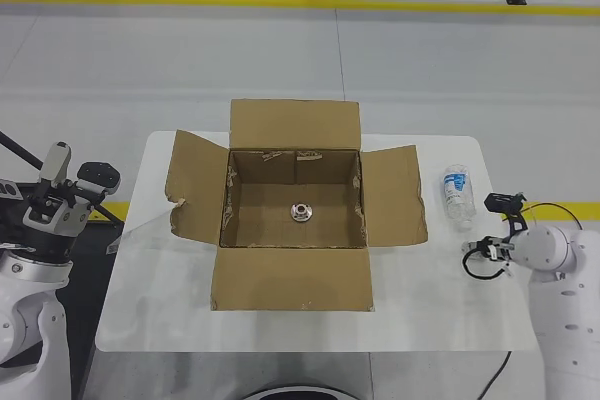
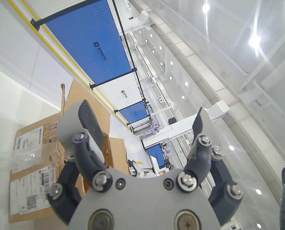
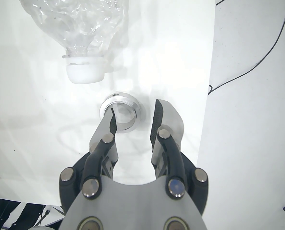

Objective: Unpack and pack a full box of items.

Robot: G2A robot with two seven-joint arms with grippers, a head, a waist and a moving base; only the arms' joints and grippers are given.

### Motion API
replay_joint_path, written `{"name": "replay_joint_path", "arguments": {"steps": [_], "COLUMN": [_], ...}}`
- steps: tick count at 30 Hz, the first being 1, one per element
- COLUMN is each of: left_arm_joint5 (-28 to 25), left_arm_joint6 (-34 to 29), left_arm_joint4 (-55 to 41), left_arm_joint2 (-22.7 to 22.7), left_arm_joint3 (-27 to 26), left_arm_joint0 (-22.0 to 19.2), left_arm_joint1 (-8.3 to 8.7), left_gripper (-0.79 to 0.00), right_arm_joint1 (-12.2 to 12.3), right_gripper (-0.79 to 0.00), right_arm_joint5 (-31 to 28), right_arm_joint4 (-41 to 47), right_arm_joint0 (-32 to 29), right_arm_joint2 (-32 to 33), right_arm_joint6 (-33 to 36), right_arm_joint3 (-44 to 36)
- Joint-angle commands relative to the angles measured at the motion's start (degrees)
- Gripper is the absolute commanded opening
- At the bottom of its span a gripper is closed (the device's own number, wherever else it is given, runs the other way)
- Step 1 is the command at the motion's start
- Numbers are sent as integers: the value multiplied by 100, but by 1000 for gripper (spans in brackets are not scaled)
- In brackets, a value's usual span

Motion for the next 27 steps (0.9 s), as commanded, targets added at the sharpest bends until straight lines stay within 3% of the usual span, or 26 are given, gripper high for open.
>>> {"name": "replay_joint_path", "arguments": {"steps": [1,16,20,27], "left_arm_joint5": [0,0,0,0], "left_arm_joint6": [0,0,0,0], "left_arm_joint4": [0,0,0,0], "left_arm_joint2": [0,0,0,0], "left_arm_joint3": [0,0,0,0], "left_arm_joint0": [0,0,0,0], "left_arm_joint1": [0,0,0,0], "left_gripper": [0,0,0,0], "right_arm_joint1": [6,65,80,108], "right_gripper": [-431,-477,-576,-603], "right_arm_joint5": [-13,-51,-43,48], "right_arm_joint4": [13,122,148,116], "right_arm_joint0": [36,231,254,276], "right_arm_joint2": [-30,-221,-264,-334], "right_arm_joint6": [-8,-16,-39,-81], "right_arm_joint3": [65,492,551,532]}}
